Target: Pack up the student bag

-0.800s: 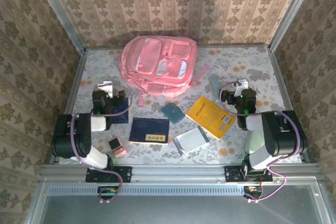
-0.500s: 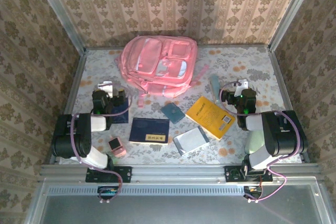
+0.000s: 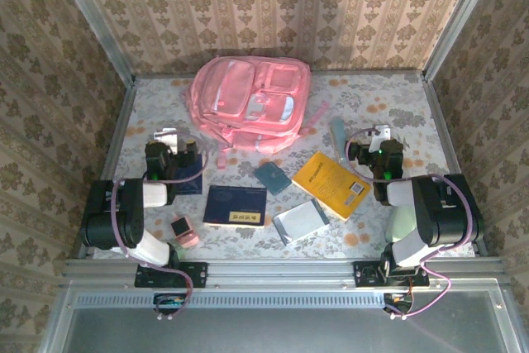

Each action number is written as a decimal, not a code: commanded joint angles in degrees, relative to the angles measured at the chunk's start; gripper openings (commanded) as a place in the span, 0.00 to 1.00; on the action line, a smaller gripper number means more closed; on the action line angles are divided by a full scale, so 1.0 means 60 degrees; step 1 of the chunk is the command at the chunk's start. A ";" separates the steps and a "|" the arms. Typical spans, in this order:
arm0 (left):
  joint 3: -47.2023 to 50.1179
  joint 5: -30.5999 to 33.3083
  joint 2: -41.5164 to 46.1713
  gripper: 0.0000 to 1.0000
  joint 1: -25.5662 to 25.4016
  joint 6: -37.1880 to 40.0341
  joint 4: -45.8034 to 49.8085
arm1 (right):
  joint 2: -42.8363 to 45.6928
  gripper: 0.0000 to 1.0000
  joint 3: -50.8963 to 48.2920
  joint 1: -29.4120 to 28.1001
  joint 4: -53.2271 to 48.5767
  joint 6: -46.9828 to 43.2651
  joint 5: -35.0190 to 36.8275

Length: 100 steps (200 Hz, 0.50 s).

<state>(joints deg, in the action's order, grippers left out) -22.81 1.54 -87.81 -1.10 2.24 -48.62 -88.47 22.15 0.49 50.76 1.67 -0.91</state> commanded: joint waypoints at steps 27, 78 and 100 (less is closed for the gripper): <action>-0.0095 0.0066 -0.0028 1.00 -0.0049 0.0110 0.0016 | 0.0052 1.00 0.0185 -0.0038 -0.0126 -0.0074 -0.0150; -0.0128 0.1248 0.1262 1.00 -0.0119 -0.0199 0.0972 | 0.0663 1.00 0.0293 -0.0077 -0.0826 -0.0278 -0.0567; -0.0637 0.2393 0.2648 1.00 -0.0567 -0.0013 0.2563 | 0.2536 1.00 0.0707 -0.0419 -0.2659 -0.0298 0.0281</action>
<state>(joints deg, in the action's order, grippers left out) -23.03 7.31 -80.62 -2.04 1.93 -41.60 -83.72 22.76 -0.03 43.86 1.17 -1.80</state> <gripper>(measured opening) 0.999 0.999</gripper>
